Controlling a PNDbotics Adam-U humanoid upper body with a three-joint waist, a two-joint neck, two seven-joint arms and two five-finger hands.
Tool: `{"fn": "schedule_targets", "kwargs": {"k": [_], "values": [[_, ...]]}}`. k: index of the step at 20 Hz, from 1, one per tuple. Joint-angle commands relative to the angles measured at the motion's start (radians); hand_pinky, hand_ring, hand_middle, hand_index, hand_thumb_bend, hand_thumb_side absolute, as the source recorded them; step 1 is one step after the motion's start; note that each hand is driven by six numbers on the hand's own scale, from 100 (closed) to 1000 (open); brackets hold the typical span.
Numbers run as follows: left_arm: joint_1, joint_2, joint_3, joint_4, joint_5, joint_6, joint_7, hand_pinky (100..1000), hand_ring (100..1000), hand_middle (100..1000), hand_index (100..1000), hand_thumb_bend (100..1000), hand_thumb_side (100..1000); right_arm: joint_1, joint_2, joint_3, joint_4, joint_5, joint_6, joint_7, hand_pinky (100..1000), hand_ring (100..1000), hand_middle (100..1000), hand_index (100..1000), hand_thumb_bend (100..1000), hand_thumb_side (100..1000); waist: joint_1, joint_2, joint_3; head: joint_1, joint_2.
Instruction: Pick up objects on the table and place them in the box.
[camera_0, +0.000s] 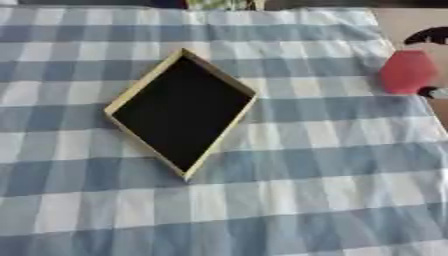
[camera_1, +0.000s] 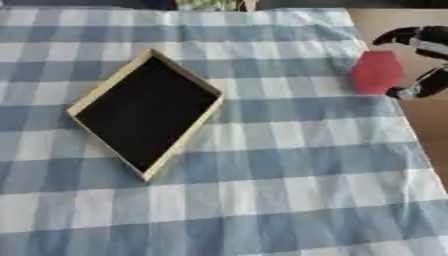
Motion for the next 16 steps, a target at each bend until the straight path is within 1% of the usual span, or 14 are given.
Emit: {"fn": "schedule_targets", "kwargs": {"k": [1, 6, 7, 8, 10, 11, 12, 13, 14, 15, 16], "values": [[-0.009, 0.007, 0.0, -0.014, 0.003, 0.0, -0.005, 822, 859, 791, 657, 100, 804, -0.016, -0.048, 0.001, 0.023, 0.011, -0.003, 0.013, 1000, 1000, 948, 987, 416, 138, -0.002, -0.015, 0.001, -0.004, -0.011], [-0.01, 0.004, -0.001, -0.014, 0.003, 0.001, -0.006, 822, 860, 791, 656, 100, 808, -0.038, -0.038, 0.011, 0.056, 0.011, -0.002, 0.022, 1000, 1000, 938, 985, 405, 148, -0.004, -0.01, 0.004, -0.007, -0.013], [-0.01, 0.003, -0.002, -0.014, 0.003, 0.002, -0.007, 822, 860, 791, 655, 100, 808, -0.046, -0.035, 0.013, 0.065, 0.011, 0.001, 0.018, 1000, 992, 919, 981, 389, 158, -0.004, -0.009, 0.005, -0.007, -0.013], [-0.01, 0.002, -0.002, -0.014, 0.003, 0.002, -0.008, 822, 860, 790, 653, 100, 809, -0.053, -0.032, 0.013, 0.075, 0.01, 0.005, 0.012, 1000, 970, 863, 966, 353, 169, -0.004, -0.008, 0.005, -0.008, -0.014], [-0.009, 0.001, -0.003, -0.014, 0.002, 0.003, -0.009, 823, 861, 790, 652, 100, 810, -0.066, -0.026, 0.009, 0.087, 0.001, 0.016, -0.011, 996, 954, 822, 957, 328, 173, -0.005, -0.006, 0.006, -0.007, -0.015], [-0.008, 0.0, -0.003, -0.014, 0.001, 0.004, -0.009, 823, 861, 790, 651, 100, 811, -0.071, -0.023, 0.007, 0.09, -0.006, 0.023, -0.026, 979, 922, 744, 941, 284, 187, -0.006, -0.005, 0.006, -0.006, -0.014], [-0.008, -0.001, -0.003, -0.014, 0.001, 0.005, -0.009, 823, 861, 790, 651, 100, 811, -0.075, -0.021, 0.006, 0.094, -0.012, 0.032, -0.042, 974, 910, 720, 934, 276, 195, -0.007, -0.004, 0.005, -0.006, -0.014], [-0.01, -0.001, -0.004, -0.014, 0.001, 0.005, -0.01, 823, 862, 791, 650, 100, 813, -0.079, -0.02, 0.007, 0.097, -0.017, 0.04, -0.058, 962, 877, 654, 890, 242, 192, -0.008, -0.002, 0.004, -0.007, -0.014], [-0.011, -0.002, -0.005, -0.014, 0.001, 0.006, -0.011, 823, 862, 791, 650, 100, 813, -0.083, -0.018, 0.008, 0.099, -0.022, 0.049, -0.075, 960, 872, 645, 882, 235, 189, -0.009, -0.001, 0.003, -0.007, -0.015], [-0.012, -0.003, -0.006, -0.014, 0.001, 0.007, -0.012, 823, 863, 791, 650, 100, 814, -0.087, -0.015, 0.008, 0.101, -0.027, 0.058, -0.096, 940, 833, 593, 811, 197, 193, -0.009, 0.0, 0.003, -0.006, -0.015], [-0.012, -0.003, -0.006, -0.014, 0.001, 0.007, -0.013, 823, 863, 791, 650, 100, 814, -0.09, -0.013, 0.008, 0.1, -0.032, 0.068, -0.117, 935, 819, 571, 783, 194, 190, -0.009, 0.001, 0.002, -0.005, -0.014]]}}
